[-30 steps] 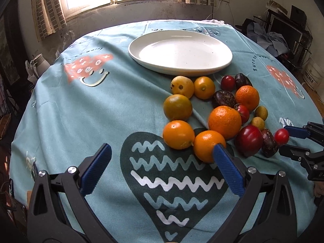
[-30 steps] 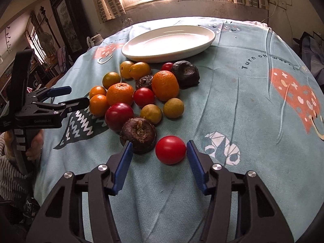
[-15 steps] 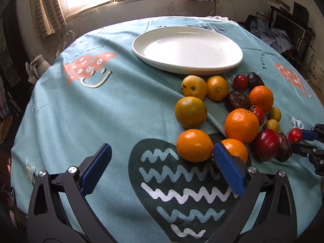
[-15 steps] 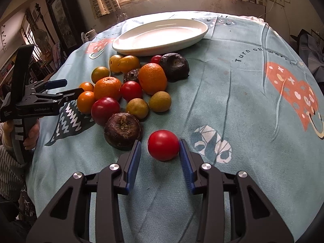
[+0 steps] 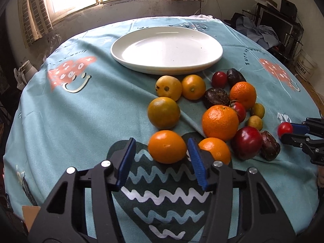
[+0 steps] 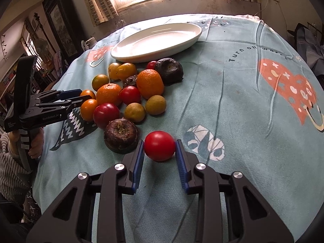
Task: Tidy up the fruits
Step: 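Grasp a small orange fruit with the left gripper while the right gripper grasps a red tomato, then carry both fruits over the white plate and open both grippers to drop them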
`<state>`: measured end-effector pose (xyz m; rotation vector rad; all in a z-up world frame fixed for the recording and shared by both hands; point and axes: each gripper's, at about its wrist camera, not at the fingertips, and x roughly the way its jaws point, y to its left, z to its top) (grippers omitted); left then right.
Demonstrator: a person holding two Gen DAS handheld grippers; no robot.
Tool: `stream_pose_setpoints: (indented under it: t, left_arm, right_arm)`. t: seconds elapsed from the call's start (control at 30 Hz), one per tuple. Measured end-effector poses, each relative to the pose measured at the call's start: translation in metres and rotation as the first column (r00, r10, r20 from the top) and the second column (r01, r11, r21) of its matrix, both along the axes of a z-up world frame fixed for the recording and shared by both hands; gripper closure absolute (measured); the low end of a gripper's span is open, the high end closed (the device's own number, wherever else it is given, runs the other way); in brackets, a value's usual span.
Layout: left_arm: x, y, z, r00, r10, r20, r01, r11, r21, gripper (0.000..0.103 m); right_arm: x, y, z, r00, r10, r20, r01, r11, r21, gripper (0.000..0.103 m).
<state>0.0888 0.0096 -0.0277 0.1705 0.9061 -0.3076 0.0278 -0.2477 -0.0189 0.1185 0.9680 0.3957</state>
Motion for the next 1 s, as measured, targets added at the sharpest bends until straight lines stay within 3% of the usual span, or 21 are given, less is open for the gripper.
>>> stream_pose_setpoints:
  t: [0.17, 0.2, 0.23, 0.47, 0.53, 0.7, 0.87, 1.0]
  left_arm:
    - [0.002, 0.011, -0.007, 0.996, -0.022, -0.088, 0.013, 0.995, -0.096, 0.05]
    - [0.002, 0.012, -0.009, 0.995, -0.028, -0.1, 0.018, 0.994, -0.106, 0.054]
    - [0.004, 0.011, -0.013, 0.994, -0.026, -0.108, 0.015, 0.995, -0.096, 0.062]
    - [0.013, 0.002, -0.013, 0.997, -0.028, -0.076, 0.022, 0.997, -0.076, 0.059]
    - [0.015, 0.0, -0.013, 0.998, -0.015, -0.056, 0.011, 0.998, -0.06, 0.056]
    - [0.005, -0.011, -0.009, 1.0, -0.01, 0.018, 0.01, 1.0, 0.012, 0.06]
    - [-0.006, -0.015, 0.029, 0.992, -0.012, 0.123, 0.012, 1.0, -0.005, 0.06]
    - [0.03, -0.032, 0.063, 0.983, 0.016, 0.181, -0.016, 1.0, -0.001, 0.06]
  right_arm:
    - [0.001, -0.003, -0.001, 1.0, -0.007, -0.01, 0.008, 1.0, 0.023, 0.071]
    - [0.001, -0.003, -0.001, 1.0, -0.007, -0.011, 0.007, 1.0, 0.026, 0.071]
    - [0.001, -0.003, -0.001, 1.0, -0.006, -0.011, 0.006, 1.0, 0.029, 0.071]
    - [0.0, -0.008, -0.001, 1.0, -0.016, -0.004, 0.017, 0.999, 0.05, 0.071]
    - [0.0, -0.008, 0.0, 1.0, -0.017, -0.003, 0.017, 0.998, 0.052, 0.071]
    - [-0.006, -0.008, 0.004, 0.999, -0.018, 0.028, 0.016, 0.998, 0.06, 0.071]
    - [0.001, -0.005, 0.026, 0.997, -0.015, 0.072, 0.012, 0.999, 0.052, 0.071]
    - [0.043, 0.01, 0.067, 0.988, -0.015, 0.156, 0.012, 1.0, 0.015, 0.071]
